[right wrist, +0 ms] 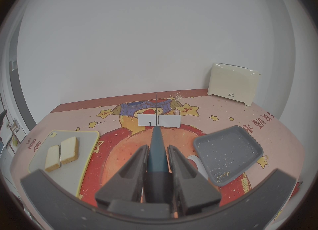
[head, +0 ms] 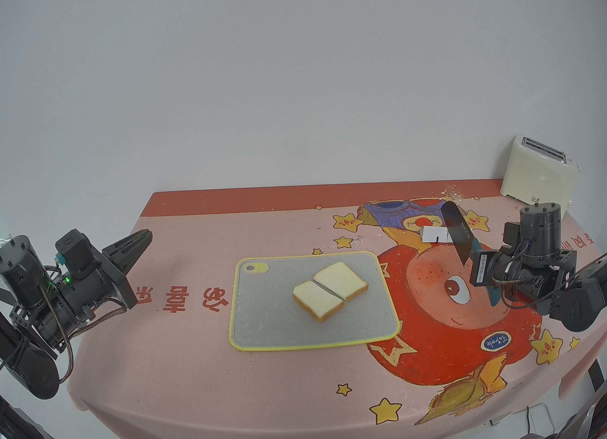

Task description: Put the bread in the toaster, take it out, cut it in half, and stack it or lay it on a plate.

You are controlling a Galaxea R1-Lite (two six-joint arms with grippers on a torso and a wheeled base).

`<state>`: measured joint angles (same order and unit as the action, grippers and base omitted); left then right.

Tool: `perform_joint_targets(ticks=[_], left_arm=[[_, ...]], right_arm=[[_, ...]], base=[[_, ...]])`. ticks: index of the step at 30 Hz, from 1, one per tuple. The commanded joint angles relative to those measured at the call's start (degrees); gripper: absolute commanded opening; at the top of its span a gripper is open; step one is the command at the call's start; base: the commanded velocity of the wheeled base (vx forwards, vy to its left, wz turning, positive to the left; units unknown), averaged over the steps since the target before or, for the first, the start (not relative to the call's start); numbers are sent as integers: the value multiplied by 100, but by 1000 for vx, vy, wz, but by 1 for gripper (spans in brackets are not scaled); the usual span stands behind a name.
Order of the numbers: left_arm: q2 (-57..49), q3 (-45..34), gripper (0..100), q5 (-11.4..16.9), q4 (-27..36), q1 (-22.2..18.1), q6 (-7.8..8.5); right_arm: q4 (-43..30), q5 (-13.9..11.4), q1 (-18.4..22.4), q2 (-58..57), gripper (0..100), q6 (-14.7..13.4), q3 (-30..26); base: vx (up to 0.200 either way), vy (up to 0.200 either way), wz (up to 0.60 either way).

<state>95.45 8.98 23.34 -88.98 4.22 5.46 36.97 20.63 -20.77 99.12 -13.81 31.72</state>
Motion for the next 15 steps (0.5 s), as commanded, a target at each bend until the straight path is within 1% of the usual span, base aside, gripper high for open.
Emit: perform_joint_targets(ticks=[1, 10, 15], left_arm=[[0, -2, 0, 3, -102, 0, -1], [8, -11, 0, 3, -102, 9, -1], [8, -20, 0, 3, -102, 9, 52]], right_arm=[[-6, 3, -6, 28, 0, 1, 1], [3, 3, -6, 2, 0, 10, 133], [-6, 3, 29, 2, 0, 19, 185]], base=[[0, 0, 0], [0, 0, 0], [0, 0, 0]])
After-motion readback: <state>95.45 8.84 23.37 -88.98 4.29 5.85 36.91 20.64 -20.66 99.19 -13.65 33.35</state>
